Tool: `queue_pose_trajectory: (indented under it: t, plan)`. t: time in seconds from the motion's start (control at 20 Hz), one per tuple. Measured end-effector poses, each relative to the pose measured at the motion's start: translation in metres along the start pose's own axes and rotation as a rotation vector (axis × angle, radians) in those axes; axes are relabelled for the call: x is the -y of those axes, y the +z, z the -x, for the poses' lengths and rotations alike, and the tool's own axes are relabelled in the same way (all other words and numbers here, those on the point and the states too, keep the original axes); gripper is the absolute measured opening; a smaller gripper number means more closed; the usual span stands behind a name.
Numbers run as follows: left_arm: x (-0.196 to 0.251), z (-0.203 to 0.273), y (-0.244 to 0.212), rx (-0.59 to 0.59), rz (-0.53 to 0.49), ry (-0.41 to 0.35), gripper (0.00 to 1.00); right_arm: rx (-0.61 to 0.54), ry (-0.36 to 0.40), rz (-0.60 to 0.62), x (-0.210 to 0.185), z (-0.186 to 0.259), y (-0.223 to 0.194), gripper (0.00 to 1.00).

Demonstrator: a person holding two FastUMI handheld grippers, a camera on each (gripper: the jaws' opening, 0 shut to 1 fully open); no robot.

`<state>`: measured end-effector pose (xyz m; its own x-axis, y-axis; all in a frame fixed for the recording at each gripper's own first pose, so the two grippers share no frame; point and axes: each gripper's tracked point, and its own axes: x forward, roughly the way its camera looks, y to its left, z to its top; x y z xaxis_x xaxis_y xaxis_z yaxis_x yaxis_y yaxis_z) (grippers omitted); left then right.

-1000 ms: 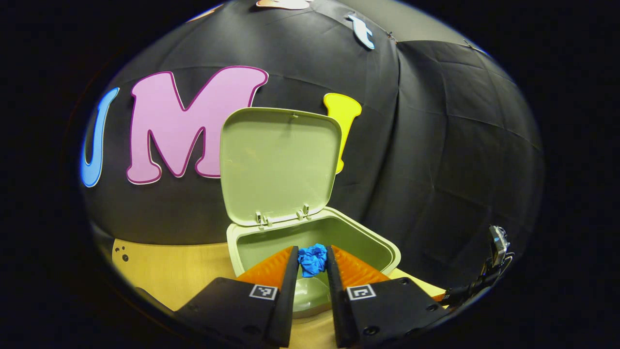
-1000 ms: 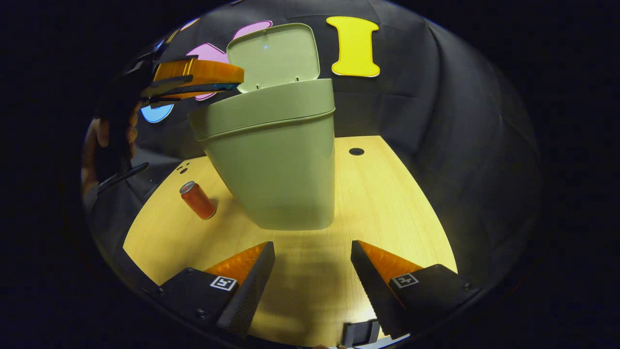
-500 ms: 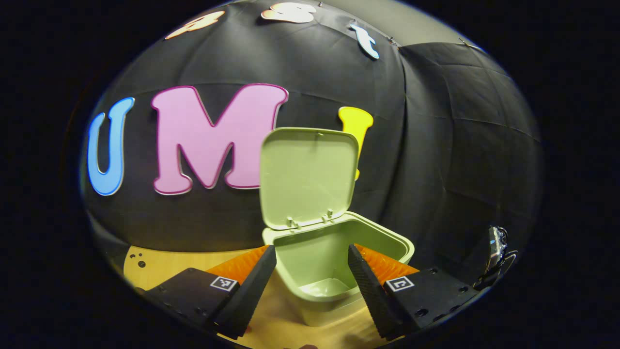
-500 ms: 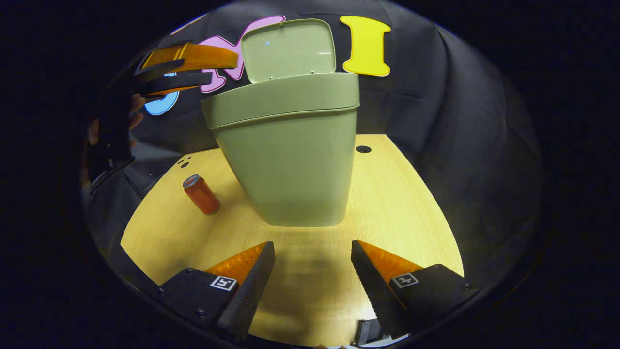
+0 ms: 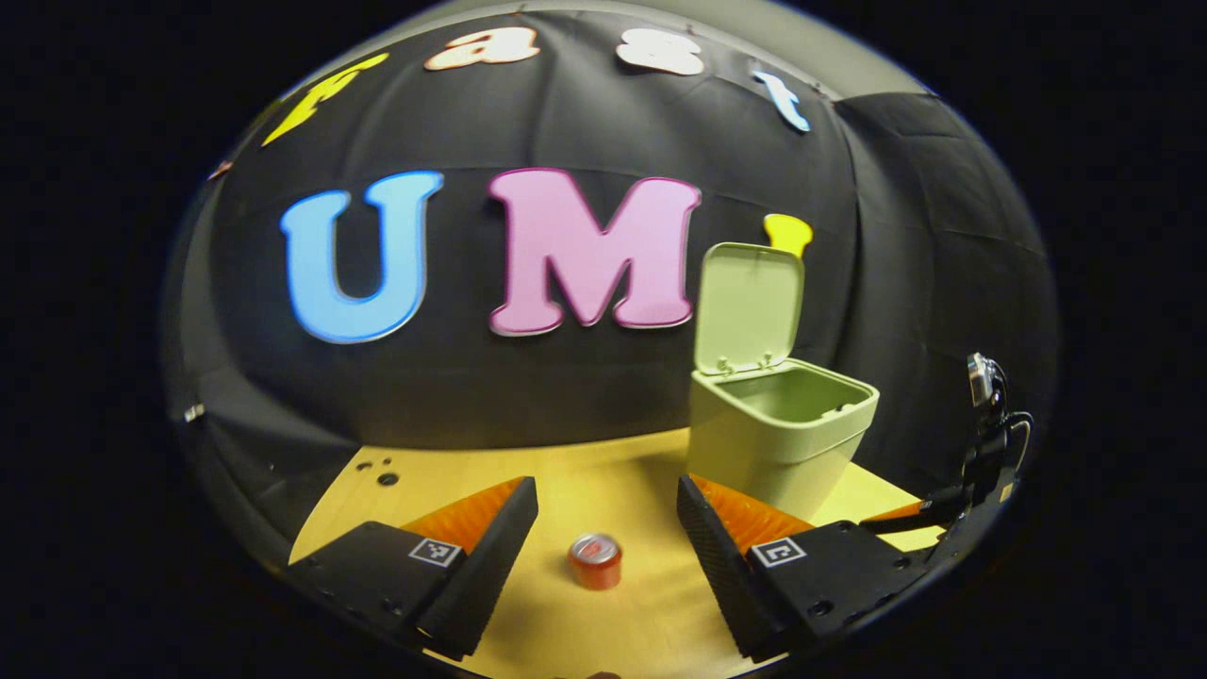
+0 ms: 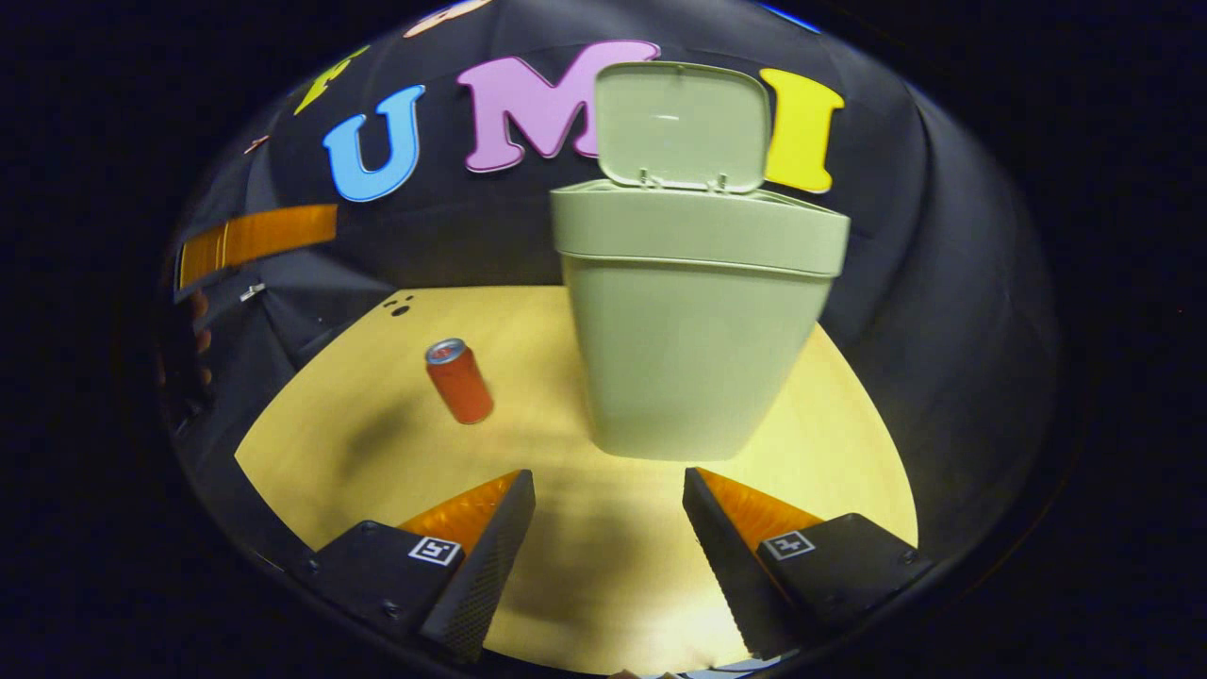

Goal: Press the lid of the desktop garbage bin to open it, pick up the crumpled paper on the desktop and throw it into the bin, then pick up the pop can on the desktop and drop it into the bin, and finally close the garbage bin lid.

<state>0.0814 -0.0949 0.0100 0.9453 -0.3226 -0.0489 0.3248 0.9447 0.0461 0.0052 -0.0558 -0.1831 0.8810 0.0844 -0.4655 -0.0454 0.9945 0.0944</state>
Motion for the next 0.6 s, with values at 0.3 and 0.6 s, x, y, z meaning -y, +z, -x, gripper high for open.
queue_pose_trajectory:
  t: [0.3,0.6]
  plan:
    - [-0.093,0.07,-0.077,-0.117,0.122,0.183,0.96,0.026,0.061,0.023,-0.061,-0.024,0.008,0.99]
    - [-0.135,0.104,-0.122,-0.186,0.2,0.269,0.96,0.034,0.104,0.047,-0.103,-0.053,0.013,0.99]
